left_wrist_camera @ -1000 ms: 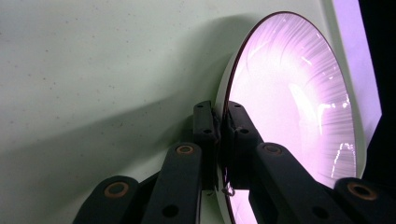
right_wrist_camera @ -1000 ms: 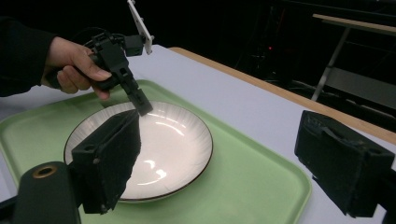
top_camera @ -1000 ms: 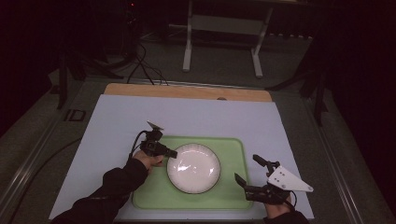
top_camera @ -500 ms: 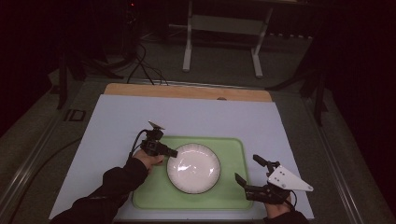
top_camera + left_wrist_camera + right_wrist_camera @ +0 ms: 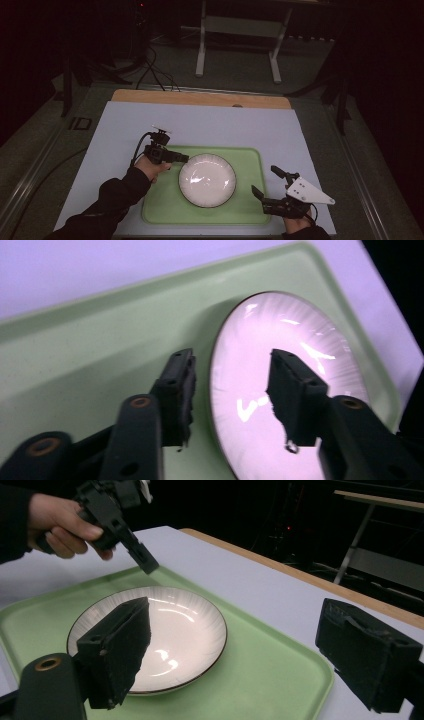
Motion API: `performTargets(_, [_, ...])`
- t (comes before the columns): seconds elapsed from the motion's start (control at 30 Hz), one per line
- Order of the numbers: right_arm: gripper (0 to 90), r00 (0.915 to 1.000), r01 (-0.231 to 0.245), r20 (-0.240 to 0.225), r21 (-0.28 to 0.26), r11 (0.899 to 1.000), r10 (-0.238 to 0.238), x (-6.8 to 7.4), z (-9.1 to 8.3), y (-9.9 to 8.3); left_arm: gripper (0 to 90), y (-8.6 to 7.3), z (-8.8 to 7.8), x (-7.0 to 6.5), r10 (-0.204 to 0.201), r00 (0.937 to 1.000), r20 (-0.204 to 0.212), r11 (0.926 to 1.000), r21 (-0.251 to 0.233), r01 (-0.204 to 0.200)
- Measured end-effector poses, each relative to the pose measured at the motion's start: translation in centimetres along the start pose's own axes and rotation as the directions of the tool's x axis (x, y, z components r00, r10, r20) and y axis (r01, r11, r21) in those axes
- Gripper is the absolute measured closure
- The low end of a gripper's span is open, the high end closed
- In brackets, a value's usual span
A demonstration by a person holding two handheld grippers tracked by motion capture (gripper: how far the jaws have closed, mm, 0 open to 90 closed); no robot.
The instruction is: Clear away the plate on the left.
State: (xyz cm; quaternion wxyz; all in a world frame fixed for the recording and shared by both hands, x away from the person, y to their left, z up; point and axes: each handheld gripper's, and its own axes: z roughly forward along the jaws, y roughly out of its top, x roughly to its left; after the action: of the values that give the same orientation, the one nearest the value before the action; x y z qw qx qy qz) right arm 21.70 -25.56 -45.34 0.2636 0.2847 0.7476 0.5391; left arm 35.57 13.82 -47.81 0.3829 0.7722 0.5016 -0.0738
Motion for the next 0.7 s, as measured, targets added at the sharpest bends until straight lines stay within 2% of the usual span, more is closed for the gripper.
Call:
performTargets(0.03, [14.3, 1.0000, 0.001, 0.000, -0.001, 1.000, -0.001, 0.0, 0.0, 0.0, 49.9, 0.0, -0.3, -0.2, 0.013, 0.9999, 0.004, 0.9999, -0.005, -0.013])
performTargets(0.07, [14.3, 1.0000, 0.002, 0.001, 0.000, 1.000, -0.002, 0.0, 0.0, 0.0, 43.5, 0.0, -1.0, -0.6, 0.037, 0.9992, 0.014, 0.9992, -0.019, -0.037])
performTargets(0.1, [14.3, 1.0000, 0.002, 0.001, 0.000, 1.000, -0.002, 0.0, 0.0, 0.0, 41.4, 0.0, -1.0, -0.6, 0.037, 0.9992, 0.014, 0.9992, -0.019, -0.037])
performTargets(0.13, [14.3, 1.0000, 0.002, 0.001, 0.000, 1.000, -0.002, 0.0, 0.0, 0.0, 41.4, -0.1, -1.4, -0.7, 0.053, 0.9975, 0.046, 0.9981, -0.033, -0.052])
performTargets(0.17, [14.3, 1.0000, 0.002, 0.002, 0.000, 1.000, -0.002, 0.0, 0.0, 0.0, 35.2, -0.1, -1.8, -0.8, 0.074, 0.9937, 0.085, 0.9967, -0.038, -0.071])
performTargets(0.2, [14.3, 1.0000, 0.002, 0.002, -0.001, 1.000, -0.002, 0.0, 0.0, 0.0, 28.1, -0.2, -2.3, -1.0, 0.088, 0.9927, 0.082, 0.9947, -0.061, -0.083])
performTargets(0.27, [14.3, 1.0000, 0.002, 0.002, 0.000, 1.000, -0.002, 0.0, 0.0, 0.0, 26.2, -0.2, -2.6, -1.1, 0.102, 0.9906, 0.091, 0.9927, -0.074, -0.095])
performTargets(0.37, [14.3, 1.0000, 0.002, 0.002, 0.000, 1.000, -0.002, 0.0, 0.0, 0.0, 13.4, -0.3, -3.2, -1.5, 0.135, 0.9867, 0.090, 0.9875, -0.094, -0.127])
performTargets(0.4, [14.3, 1.0000, 0.004, 0.003, 0.001, 1.000, -0.004, 0.1, 0.0, 0.0, 12.3, -0.4, -3.4, -1.6, 0.151, 0.9834, 0.101, 0.9852, -0.098, -0.141])
performTargets(0.43, [14.3, 1.0000, 0.004, 0.003, 0.002, 1.000, -0.004, 0.1, 0.0, 0.0, 7.3, -0.4, -3.6, -1.8, 0.165, 0.9803, 0.109, 0.9832, -0.097, -0.155])
performTargets(0.47, [14.3, 1.0000, 0.004, 0.004, 0.001, 1.000, -0.004, 0.1, 0.0, 0.0, 1.3, -0.5, -3.7, -2.0, 0.187, 0.9739, 0.130, 0.9800, -0.094, -0.175])
performTargets(0.6, [14.3, 1.0000, 0.006, 0.007, 0.004, 1.000, -0.006, 0.2, -0.1, 0.0, 0.0, -0.9, -4.5, -2.8, 0.239, 0.9618, 0.133, 0.9665, -0.127, -0.223])
performTargets(0.7, [14.3, 0.9999, 0.007, 0.009, 0.004, 1.000, -0.007, 0.2, -0.2, 0.0, 0.0, -1.2, -5.3, -3.4, 0.277, 0.9536, 0.117, 0.9522, -0.165, -0.257])
